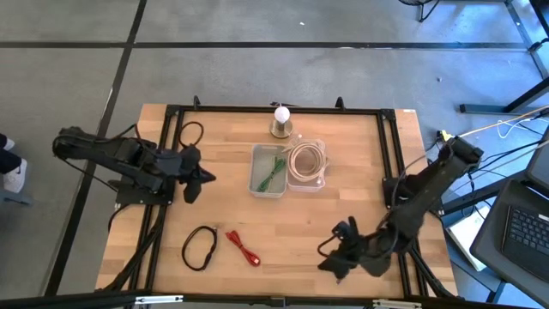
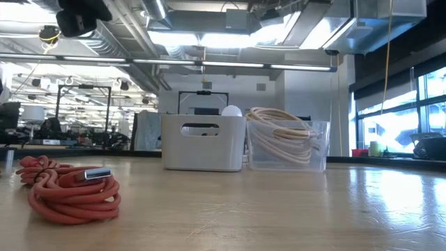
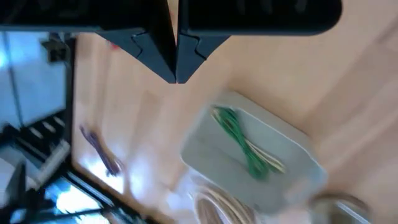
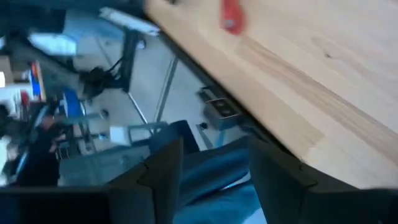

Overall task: Pick and place USB-C Cables
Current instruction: Put the black usb cable into the transparent bin

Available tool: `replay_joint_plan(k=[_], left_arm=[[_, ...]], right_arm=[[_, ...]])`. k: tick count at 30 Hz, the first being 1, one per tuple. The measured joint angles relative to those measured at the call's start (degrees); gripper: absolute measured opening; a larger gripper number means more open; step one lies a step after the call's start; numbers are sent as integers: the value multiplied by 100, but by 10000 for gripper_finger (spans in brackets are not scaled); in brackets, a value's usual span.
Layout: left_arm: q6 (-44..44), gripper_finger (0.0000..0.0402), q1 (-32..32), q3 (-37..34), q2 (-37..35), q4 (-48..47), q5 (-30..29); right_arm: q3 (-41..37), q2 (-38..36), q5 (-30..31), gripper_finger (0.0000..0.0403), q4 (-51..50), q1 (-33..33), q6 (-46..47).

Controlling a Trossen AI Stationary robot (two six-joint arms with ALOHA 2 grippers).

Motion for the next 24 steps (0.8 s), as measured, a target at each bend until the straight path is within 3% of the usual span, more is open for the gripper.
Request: replay_joint_plan(k=[5,10,13,16,20,24], left_arm=[[283,3,124,0,-31,24,-184],[276,4,295,0,-31,18,-285],[159,3,398,-2,-35,-63,433],[-495,6,416,0,-40,-387,1260],[-1475,29,125,0,-32,-766,2362],[-2261,72,-421,-2,5,-800,2493]], right_arm=[[-642,439,-177,178,672,-3,362],[-774,580,-195,165,966,-538,-789],[-772,536,-363,159,1064,-952,-1673],[-772,399,-419,152,1013,-1289,-2420],[-772,54,83,138,996,-1517,-3399],[-770,-395,151,125,759,-1613,-4218]])
